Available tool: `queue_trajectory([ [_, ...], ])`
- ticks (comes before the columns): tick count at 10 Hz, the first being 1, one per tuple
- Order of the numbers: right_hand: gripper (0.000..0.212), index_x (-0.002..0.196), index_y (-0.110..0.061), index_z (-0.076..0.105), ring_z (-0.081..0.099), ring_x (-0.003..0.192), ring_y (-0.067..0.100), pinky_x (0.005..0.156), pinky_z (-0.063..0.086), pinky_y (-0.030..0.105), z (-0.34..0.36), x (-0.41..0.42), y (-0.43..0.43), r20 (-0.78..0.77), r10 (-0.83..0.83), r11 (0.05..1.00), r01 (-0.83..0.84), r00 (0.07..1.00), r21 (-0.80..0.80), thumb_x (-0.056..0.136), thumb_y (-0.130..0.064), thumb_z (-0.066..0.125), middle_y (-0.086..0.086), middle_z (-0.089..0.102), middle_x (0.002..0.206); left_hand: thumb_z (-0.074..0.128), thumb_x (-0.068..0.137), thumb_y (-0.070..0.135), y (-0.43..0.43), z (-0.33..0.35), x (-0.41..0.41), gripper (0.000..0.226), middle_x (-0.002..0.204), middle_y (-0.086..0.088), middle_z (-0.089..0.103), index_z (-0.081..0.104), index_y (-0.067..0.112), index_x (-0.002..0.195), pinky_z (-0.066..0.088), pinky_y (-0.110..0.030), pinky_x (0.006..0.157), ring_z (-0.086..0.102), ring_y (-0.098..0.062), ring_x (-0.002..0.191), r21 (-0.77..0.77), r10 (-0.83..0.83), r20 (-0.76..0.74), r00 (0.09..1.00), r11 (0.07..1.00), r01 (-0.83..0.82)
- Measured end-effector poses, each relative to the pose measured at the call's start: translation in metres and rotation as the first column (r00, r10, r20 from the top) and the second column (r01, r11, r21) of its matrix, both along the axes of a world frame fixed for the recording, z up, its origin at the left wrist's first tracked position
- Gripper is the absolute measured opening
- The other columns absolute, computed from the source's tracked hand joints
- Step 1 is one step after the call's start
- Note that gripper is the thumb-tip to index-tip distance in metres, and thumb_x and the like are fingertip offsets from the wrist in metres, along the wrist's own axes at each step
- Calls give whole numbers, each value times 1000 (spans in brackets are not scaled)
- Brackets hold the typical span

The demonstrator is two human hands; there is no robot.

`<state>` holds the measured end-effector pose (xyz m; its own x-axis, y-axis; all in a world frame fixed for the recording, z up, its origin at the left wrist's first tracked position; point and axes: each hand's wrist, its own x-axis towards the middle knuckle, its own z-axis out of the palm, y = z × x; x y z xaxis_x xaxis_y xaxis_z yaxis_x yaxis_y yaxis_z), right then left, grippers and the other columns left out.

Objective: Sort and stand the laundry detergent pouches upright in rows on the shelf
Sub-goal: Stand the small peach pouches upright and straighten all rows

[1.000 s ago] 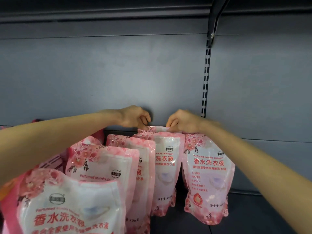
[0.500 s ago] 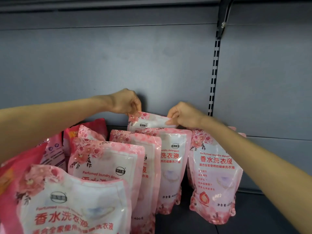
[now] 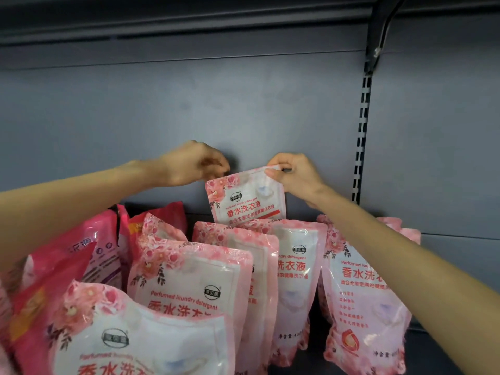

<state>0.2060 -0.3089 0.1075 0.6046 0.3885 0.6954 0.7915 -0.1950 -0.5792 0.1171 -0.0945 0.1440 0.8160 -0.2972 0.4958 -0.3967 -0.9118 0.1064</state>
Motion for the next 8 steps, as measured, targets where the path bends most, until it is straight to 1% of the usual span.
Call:
queue_trajectory([
  [1, 24, 70, -21, 58, 55, 65, 4, 67, 48, 29, 3, -1, 0, -40, 84, 996, -83, 996, 34, 88, -4, 60, -1, 60, 72, 48, 92, 11, -4, -1, -3, 44, 134, 2, 51, 47, 23, 134, 43, -24, 84, 53, -16, 113, 436, -109, 186, 976, 900, 18],
  [2, 20, 74, -19, 58, 56, 68, 10, 62, 52, 28, 2, 0, -2, -103, 134, 991, -130, 986, 42, 89, -7, 60, 0, 60, 74, 38, 95, 18, -11, -3, -6, 42, 139, 1, 46, 44, 30, 134, 46, -30, 86, 50, -19, 119, 542, -302, 280, 911, 833, 110],
  [3, 19, 74, -20, 59, 55, 60, -3, 56, 50, 19, -4, -1, -1, -122, 147, 989, -148, 982, 6, 88, -7, 61, -4, 59, 72, -6, 75, 80, -20, -1, -4, 99, 135, 3, 51, 57, 24, 127, 41, -34, 101, 47, -15, 124, 509, -148, 163, 976, 859, 45],
  [4, 20, 73, -22, 60, 52, 59, -7, 60, 47, 17, -10, -2, 3, -141, 120, 986, -135, 983, -98, 87, -9, 63, -7, 59, 71, 24, 89, 44, -13, -6, 5, 54, 132, 2, 54, 61, 21, 120, 46, -39, 93, 50, -15, 121, 599, -184, 118, 976, 797, 78],
  [5, 14, 77, -19, 62, 57, 62, -4, 69, 53, 22, -6, -1, -2, -220, 96, 971, -140, 971, -193, 87, -10, 63, -2, 62, 75, 41, 86, 17, -11, -11, 16, 35, 124, -4, 59, 64, 17, 112, 48, -41, 88, 55, -20, 114, 532, -169, 93, 981, 841, 94],
  [6, 8, 97, -10, 63, 62, 74, 0, 72, 53, 19, -1, -6, -17, -268, 67, 953, -141, 961, -268, 90, -11, 60, -4, 64, 85, 42, 87, 20, -20, -17, 25, 30, 109, -12, 64, 66, 11, 102, 48, -45, 87, 58, -31, 102, 463, -103, 72, 992, 884, 58],
  [7, 18, 107, -6, 60, 63, 90, 12, 79, 52, 23, -3, -13, -35, -268, 24, 939, -114, 963, -326, 93, -16, 55, 2, 65, 98, 52, 83, 1, -24, -15, 26, 20, 102, -10, 65, 68, 8, 92, 46, -41, 86, 59, -27, 99, 412, -151, 5, 989, 901, 135],
  [8, 27, 108, 0, 61, 65, 90, 14, 76, 52, 21, -9, -19, -55, -231, -47, 919, -48, 972, -391, 94, -22, 53, 11, 67, 105, 49, 74, -10, -21, -10, 25, 23, 95, -10, 65, 65, 5, 84, 45, -40, 82, 59, -26, 95, 373, -146, -49, 988, 915, 153],
])
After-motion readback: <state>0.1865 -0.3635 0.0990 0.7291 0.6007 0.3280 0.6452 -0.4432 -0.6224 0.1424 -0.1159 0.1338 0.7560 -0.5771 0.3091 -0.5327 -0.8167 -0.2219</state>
